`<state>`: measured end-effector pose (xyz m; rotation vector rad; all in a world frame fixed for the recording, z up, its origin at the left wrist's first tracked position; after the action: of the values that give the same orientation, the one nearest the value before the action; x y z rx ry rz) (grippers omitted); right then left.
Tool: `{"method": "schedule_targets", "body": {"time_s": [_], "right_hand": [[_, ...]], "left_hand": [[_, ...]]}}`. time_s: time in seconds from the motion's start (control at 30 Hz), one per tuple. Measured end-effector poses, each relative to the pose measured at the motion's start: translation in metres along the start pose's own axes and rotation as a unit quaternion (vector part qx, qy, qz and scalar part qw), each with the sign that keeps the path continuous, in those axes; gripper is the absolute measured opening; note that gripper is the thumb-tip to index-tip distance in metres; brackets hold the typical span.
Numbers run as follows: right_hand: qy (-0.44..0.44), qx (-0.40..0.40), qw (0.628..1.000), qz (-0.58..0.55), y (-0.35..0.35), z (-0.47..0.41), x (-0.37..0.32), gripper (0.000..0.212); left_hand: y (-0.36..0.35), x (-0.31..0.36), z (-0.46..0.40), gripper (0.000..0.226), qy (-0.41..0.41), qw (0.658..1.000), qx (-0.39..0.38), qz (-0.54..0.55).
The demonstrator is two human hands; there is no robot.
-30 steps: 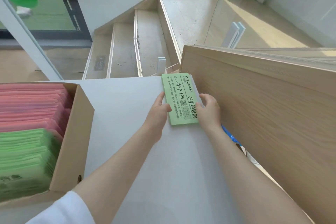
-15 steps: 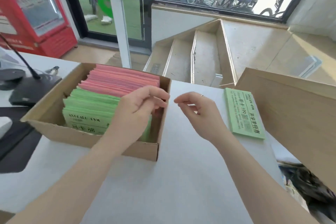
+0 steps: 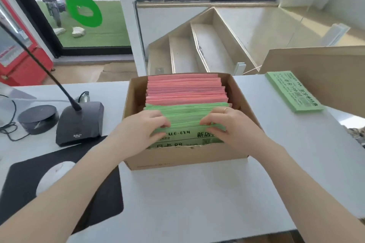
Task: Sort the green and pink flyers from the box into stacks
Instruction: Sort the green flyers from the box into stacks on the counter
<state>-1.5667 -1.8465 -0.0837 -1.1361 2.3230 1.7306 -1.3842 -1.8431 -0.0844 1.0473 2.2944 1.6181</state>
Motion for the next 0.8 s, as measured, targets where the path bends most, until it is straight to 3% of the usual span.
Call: {"method": "schedule_targets", "body": {"time_s": [0.17, 0.33, 0.6, 0.7, 0.8], "right_hand": [[-0.042, -0.024, 0.993, 0.103, -0.01, -0.003, -0.013, 0.021], [-0.074, -0.068, 0.989, 0.109, -0.011, 0.0, -0.015, 0.015], [-0.13, -0.134, 0.971, 0.152, -0.006, -0.004, -0.005, 0.022], [-0.14, -0.155, 0.958, 0.197, -0.006, -0.002, 0.003, 0.019], [-0.095, -0.158, 0.942, 0.279, -0.005, -0.002, 0.01, 0.013]], "left_hand": [[0.0, -0.012, 0.004, 0.023, 0.01, 1.0, -0.016, -0.011], [-0.003, -0.016, 0.007, 0.023, 0.04, 0.998, -0.047, 0.027], [-0.013, -0.023, 0.006, 0.03, 0.051, 0.985, -0.142, -0.081], [-0.012, -0.027, 0.007, 0.028, 0.087, 0.986, -0.129, -0.056], [-0.005, -0.028, 0.009, 0.028, 0.114, 0.991, -0.067, -0.011]]}}
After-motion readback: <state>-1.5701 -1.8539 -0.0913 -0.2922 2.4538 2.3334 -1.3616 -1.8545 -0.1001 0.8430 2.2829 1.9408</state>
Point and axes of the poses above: each hand's wrist, its own z-axis away from the middle knuckle, its own y-axis out of the back of the hand, x = y × z, the point moved 7 cm from there along -z, towards the middle knuckle, and after that the axes turned 11 degrees about x, right-handed, at the moved point
